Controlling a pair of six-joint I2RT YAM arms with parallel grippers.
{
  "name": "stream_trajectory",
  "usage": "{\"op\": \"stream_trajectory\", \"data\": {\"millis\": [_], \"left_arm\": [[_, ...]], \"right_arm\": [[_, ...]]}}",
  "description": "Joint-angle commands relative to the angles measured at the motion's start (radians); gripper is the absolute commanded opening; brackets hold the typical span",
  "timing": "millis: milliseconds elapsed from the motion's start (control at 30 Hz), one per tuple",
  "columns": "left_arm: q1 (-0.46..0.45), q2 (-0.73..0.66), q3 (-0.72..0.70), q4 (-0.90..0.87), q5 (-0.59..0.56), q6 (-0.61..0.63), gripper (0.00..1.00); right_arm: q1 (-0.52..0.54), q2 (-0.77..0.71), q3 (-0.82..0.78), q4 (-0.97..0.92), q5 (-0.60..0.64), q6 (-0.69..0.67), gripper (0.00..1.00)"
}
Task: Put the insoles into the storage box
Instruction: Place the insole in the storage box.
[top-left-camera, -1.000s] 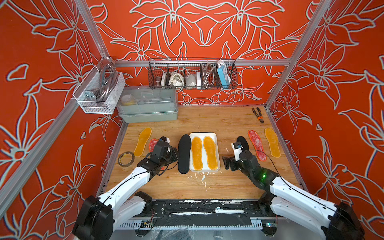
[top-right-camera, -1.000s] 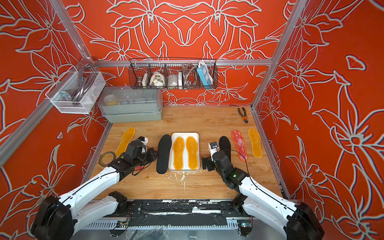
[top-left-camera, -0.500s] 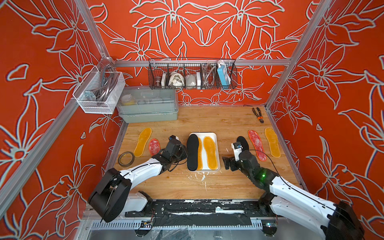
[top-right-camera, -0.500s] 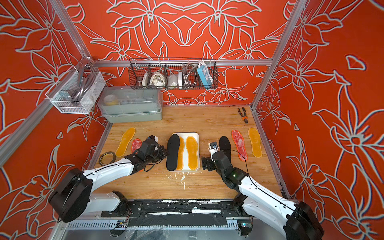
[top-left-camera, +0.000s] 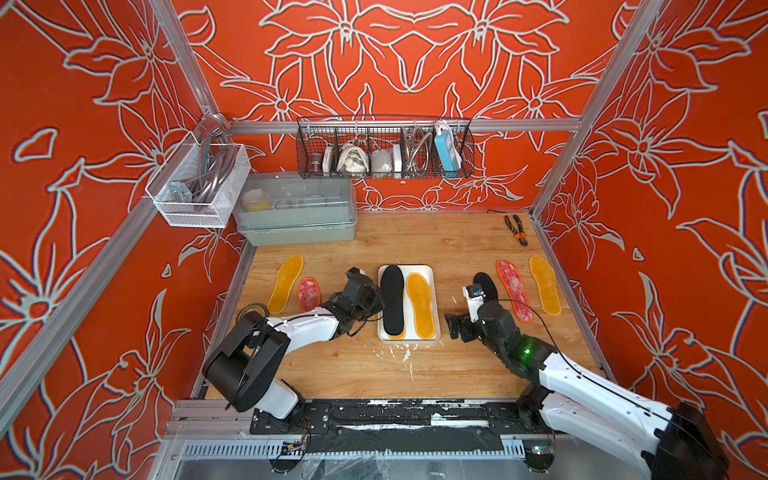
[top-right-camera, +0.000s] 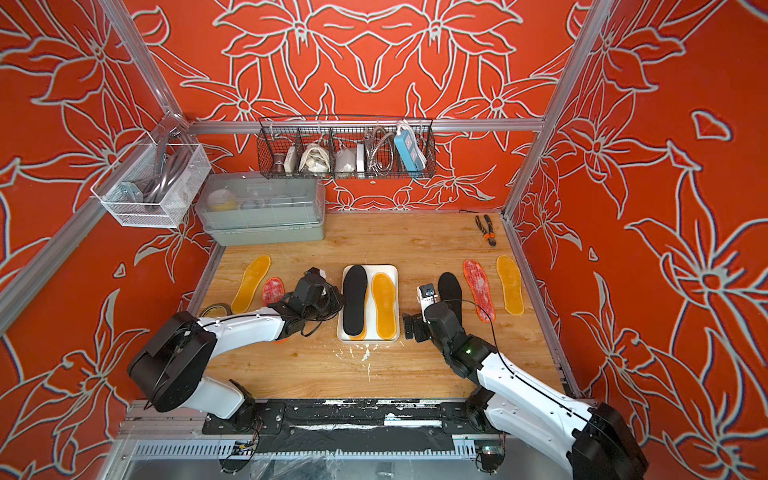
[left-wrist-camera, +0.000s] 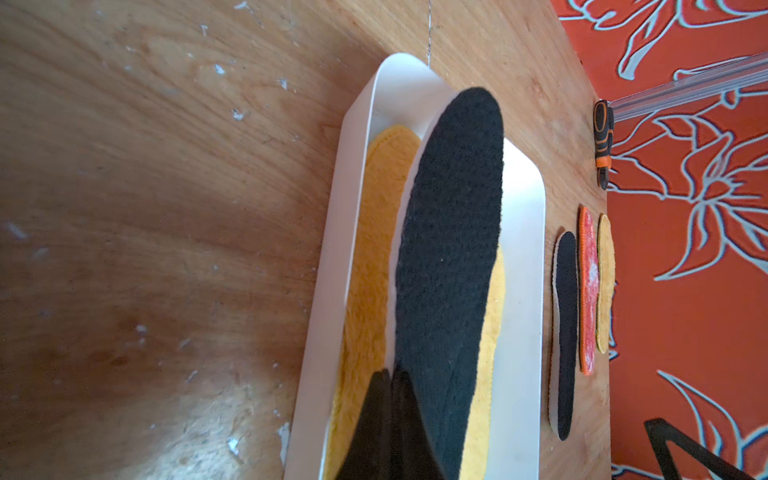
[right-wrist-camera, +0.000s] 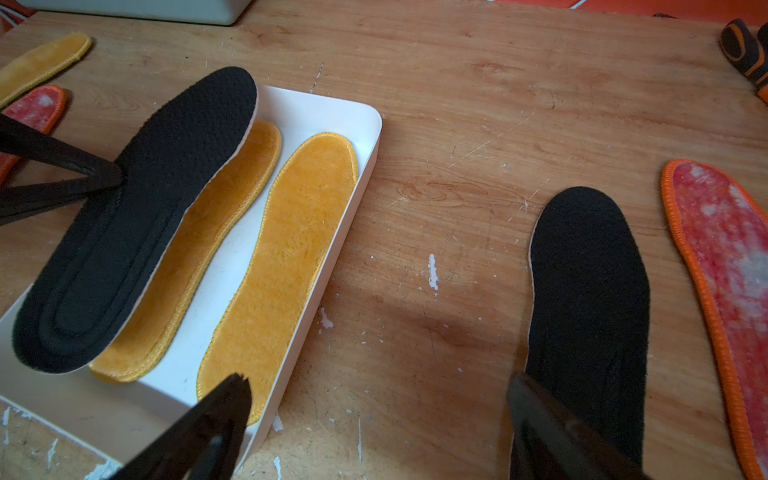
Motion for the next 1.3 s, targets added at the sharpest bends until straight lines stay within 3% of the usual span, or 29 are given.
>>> {"op": "stream_trajectory", "data": {"millis": [0, 467, 633, 800, 1033, 1200, 1267], "left_arm": [[-0.007, 0.017, 0.01, 0.021, -0.014, -0.003, 0.0], [-0.018, 0.063, 0.022, 0.016, -0.008, -0.001, 0.0], [-0.023, 0.063, 0.033, -0.002, -0.012, 0.006, 0.12], [-0.03, 0.042, 0.037, -0.018, -0.017, 0.017, 0.18], [-0.049, -0.07, 0.076, -0.145, -0.09, 0.091, 0.24], [-0.066, -0.194, 0.096, -0.259, -0.176, 0.191, 0.29], [-0.065, -0.255, 0.084, -0.276, -0.178, 0.266, 0.37]], "right_arm": [[0.003, -0.006, -0.01, 0.003, 0.017, 0.011, 0.99], [0.003, -0.004, -0.009, 0.004, 0.015, 0.01, 0.99], [0.003, -0.003, -0.01, 0.004, 0.014, 0.01, 0.99], [0.003, -0.006, -0.007, -0.004, 0.031, 0.012, 0.99], [-0.015, -0.03, 0.102, -0.184, 0.177, 0.055, 1.0], [-0.208, 0.067, 0.204, -0.257, -0.058, 0.114, 0.94], [-0.298, 0.142, 0.254, -0.306, -0.124, 0.133, 0.87]]}}
